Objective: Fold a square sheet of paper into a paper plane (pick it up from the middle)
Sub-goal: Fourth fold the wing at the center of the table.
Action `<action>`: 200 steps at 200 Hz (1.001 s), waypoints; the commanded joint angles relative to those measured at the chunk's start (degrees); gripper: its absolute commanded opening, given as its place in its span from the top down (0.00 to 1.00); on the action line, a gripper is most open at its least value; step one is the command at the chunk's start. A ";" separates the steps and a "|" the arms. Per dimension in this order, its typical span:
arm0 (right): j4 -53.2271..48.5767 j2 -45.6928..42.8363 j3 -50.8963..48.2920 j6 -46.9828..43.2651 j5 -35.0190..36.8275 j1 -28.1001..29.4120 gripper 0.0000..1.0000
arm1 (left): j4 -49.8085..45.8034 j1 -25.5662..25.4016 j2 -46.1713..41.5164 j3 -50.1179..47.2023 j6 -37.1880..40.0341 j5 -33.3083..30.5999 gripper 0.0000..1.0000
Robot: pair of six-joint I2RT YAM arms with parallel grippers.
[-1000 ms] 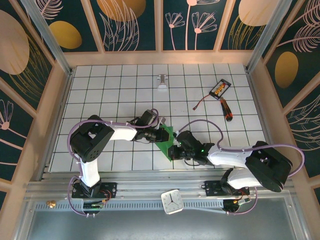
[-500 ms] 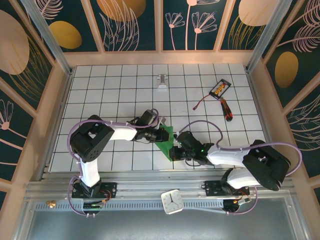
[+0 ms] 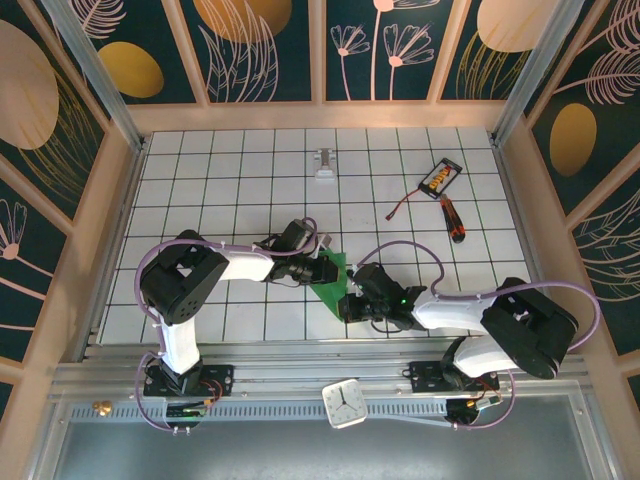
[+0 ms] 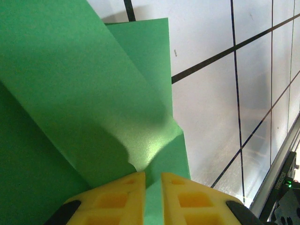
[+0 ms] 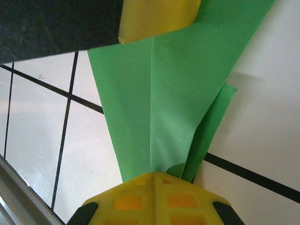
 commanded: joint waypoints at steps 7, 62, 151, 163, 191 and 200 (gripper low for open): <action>-6.64 0.04 -1.64 -0.73 -0.94 2.70 1.00 | -5.08 0.88 3.03 -0.86 1.70 -4.23 0.82; -9.66 -3.82 -3.24 1.33 0.45 4.66 1.00 | -5.47 1.01 2.88 -0.66 1.96 -4.62 0.82; -6.66 -8.11 2.38 -2.28 -0.88 0.10 1.00 | -5.39 0.98 3.19 -0.45 1.87 -4.56 0.82; -5.47 -6.07 3.34 -2.69 -1.59 -0.16 1.00 | -5.39 1.08 3.26 -0.32 1.87 -4.45 0.82; -3.12 -0.83 4.87 -3.35 -3.62 -0.17 1.00 | -5.74 1.04 3.33 0.04 1.94 -4.40 0.82; -2.77 0.45 5.16 -3.54 -4.03 -0.17 1.00 | -5.78 1.08 3.30 0.03 1.93 -4.48 0.82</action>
